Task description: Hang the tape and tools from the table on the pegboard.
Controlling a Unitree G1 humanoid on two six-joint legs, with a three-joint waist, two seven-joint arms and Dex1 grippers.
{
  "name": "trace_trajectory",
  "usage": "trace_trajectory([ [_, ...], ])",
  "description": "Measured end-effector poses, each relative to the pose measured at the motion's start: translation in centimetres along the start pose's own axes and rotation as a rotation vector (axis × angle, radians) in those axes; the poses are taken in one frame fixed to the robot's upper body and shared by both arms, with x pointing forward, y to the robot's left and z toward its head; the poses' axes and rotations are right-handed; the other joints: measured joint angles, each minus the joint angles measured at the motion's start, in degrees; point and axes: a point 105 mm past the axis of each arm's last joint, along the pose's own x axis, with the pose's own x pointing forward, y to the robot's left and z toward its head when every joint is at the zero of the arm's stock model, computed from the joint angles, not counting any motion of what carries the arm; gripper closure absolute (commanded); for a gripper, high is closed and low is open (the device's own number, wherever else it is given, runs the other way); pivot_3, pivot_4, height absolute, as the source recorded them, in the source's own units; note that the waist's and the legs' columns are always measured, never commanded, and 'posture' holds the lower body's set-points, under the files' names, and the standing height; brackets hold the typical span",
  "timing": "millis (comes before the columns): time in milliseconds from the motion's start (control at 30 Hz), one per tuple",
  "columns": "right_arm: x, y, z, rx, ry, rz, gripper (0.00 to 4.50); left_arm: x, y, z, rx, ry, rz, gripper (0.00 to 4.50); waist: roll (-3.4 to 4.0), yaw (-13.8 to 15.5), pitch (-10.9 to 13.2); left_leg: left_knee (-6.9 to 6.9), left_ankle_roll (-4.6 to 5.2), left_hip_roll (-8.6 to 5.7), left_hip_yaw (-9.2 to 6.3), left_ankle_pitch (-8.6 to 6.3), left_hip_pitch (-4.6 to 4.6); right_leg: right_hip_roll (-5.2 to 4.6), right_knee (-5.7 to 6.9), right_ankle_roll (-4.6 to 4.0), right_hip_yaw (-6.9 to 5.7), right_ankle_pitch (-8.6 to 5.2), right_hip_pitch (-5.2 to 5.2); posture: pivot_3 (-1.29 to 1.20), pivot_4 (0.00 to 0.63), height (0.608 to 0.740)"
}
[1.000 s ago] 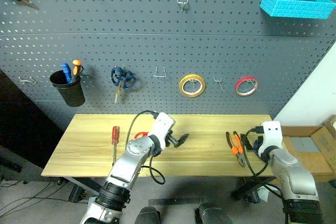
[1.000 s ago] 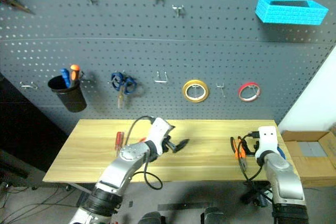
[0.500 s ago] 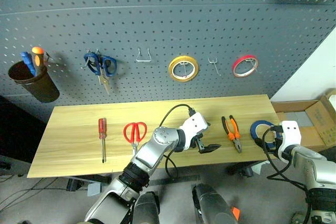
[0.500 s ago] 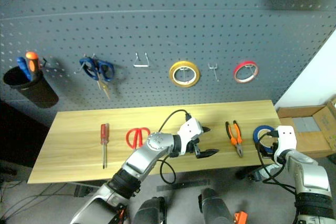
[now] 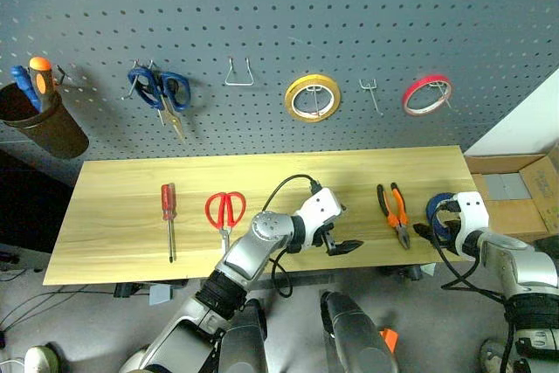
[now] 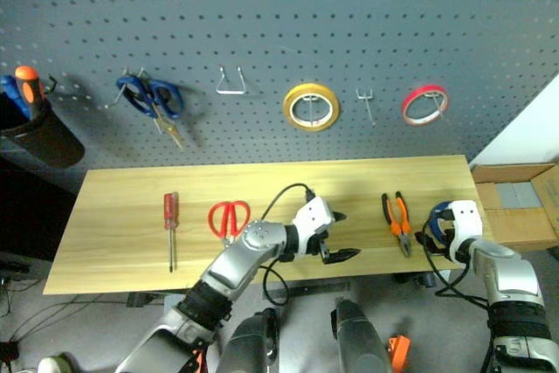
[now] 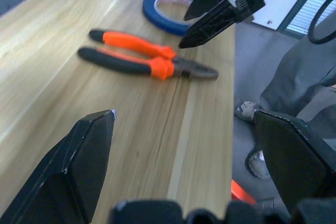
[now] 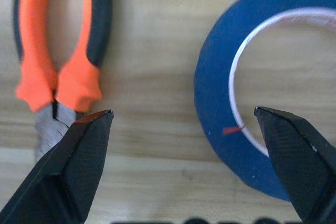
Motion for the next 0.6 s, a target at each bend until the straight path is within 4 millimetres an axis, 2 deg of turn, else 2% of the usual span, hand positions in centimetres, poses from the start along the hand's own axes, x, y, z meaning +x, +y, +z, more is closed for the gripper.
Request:
trace_trajectory([
  [33,0.0,-0.3,-0.1,-0.01,0.001,-0.004,0.0,-0.1,0.0,-0.1,0.0,0.003,0.001,0.02,-0.04,0.04,0.05,0.0,0.0,-0.01,0.0,0.0,0.0,-0.02,0.0,0.01,0.0,0.0,0.0,-0.03,0.382,0.74],
  [167,-0.3,-1.5,-0.7,-0.042,0.02,-0.005,0.86,-0.2,-0.1,0.1,0.002,-0.002,0.003,0.0,-0.2,0.27,0.14,0.01,-0.01,-0.02,-0.01,-0.01,0.0,-0.03,-0.01,0.02,-0.01,-0.01,0.01,-0.03,0.376,0.74],
  [467,-0.1,-2.2,-0.8,-0.074,0.014,0.003,4.05,-0.3,0.0,0.2,-0.005,-0.005,0.008,0.0,-0.32,0.34,0.21,0.01,-0.02,-0.02,-0.01,-0.01,0.02,-0.03,-0.01,0.02,-0.01,-0.01,0.01,-0.03,0.364,0.74],
  [600,-0.1,-2.1,-0.7,-0.075,0.014,0.013,4.14,-0.3,0.2,0.5,-0.01,-0.019,0.015,0.0,-0.33,0.34,0.21,0.01,-0.03,-0.02,-0.01,-0.02,0.01,-0.03,-0.02,0.02,-0.01,-0.01,0.01,-0.03,0.356,0.74],
])
